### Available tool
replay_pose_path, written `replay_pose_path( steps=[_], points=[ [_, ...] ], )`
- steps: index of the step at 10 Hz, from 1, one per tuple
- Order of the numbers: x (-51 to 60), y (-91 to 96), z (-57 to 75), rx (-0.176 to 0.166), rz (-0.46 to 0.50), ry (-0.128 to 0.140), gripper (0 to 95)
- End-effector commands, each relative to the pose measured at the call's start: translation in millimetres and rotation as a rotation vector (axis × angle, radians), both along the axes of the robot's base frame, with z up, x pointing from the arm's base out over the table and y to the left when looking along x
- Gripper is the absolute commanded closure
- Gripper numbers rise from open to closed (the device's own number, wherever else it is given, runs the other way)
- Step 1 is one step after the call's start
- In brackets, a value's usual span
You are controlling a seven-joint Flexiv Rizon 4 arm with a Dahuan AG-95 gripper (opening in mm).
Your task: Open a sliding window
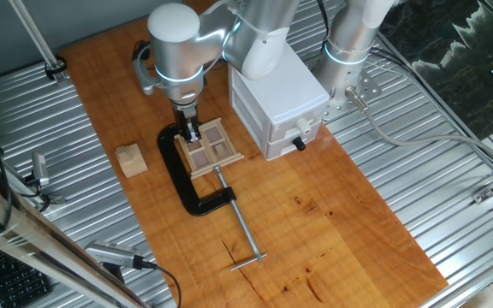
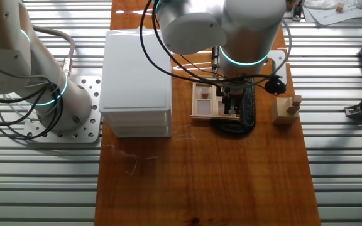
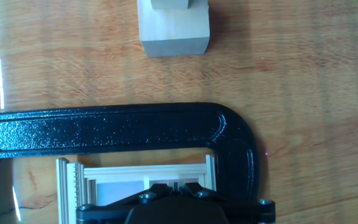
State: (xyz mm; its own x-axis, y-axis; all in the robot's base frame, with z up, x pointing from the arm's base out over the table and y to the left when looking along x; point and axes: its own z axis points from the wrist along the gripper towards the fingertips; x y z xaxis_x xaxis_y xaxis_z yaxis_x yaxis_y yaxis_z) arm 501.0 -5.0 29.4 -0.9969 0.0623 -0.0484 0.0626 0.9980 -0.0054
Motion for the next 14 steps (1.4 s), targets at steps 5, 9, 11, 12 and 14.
replay_pose_path(
  steps=[5,9,11,12,14],
  points=[
    [-0.7,-0.3,-1.7,0.007,0.009,-0.001,95.0],
    [-0.7,-0.3,-1.7,0.004,0.002,0.000,95.0],
    [-0.7,-0.3,-1.7,0.005,0.005,0.000,95.0],
    [-0.7,-0.3,-1.8,0.005,0.005,0.000,95.0],
    [-0.7,-0.3,-2.2,-0.004,0.006,0.002,95.0]
  ],
)
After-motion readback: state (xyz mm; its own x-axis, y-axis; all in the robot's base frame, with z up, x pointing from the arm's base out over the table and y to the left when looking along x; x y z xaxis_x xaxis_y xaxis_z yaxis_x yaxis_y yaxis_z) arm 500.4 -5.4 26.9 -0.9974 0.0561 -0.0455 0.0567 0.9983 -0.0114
